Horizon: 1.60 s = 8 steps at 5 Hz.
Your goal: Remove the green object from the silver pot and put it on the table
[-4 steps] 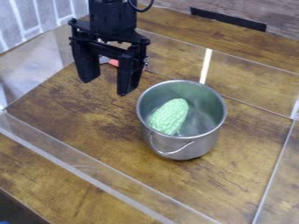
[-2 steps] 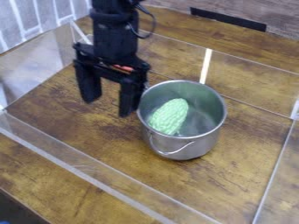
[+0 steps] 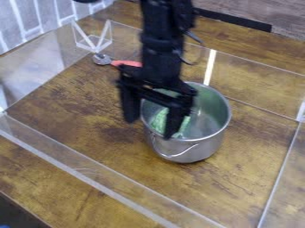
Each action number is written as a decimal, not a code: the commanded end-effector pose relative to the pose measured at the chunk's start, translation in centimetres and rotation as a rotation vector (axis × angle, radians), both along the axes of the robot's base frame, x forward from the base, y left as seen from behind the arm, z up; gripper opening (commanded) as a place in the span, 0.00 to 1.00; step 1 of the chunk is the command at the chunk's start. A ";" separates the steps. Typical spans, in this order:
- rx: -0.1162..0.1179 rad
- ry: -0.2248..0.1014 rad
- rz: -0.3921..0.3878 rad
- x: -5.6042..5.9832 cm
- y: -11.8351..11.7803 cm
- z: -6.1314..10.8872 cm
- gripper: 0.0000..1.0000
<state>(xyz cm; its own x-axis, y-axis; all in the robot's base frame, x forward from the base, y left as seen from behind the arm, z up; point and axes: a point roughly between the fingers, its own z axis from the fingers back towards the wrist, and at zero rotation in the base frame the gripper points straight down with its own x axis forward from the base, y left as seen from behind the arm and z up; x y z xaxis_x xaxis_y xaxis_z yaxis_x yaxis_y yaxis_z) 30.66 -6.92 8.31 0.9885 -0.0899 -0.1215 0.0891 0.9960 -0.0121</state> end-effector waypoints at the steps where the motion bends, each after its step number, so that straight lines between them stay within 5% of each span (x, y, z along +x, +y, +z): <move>1: -0.014 -0.064 -0.057 2.0 -0.1 1.2 1.00; 2: -0.019 -0.064 -0.109 2.5 1.0 0.6 1.00; 4: -0.021 -0.068 -0.062 3.5 -0.2 -1.9 1.00; 6: -0.026 -0.070 -0.093 4.7 -0.3 -1.9 1.00; 8: -0.034 -0.075 -0.109 7.1 -1.0 -3.7 1.00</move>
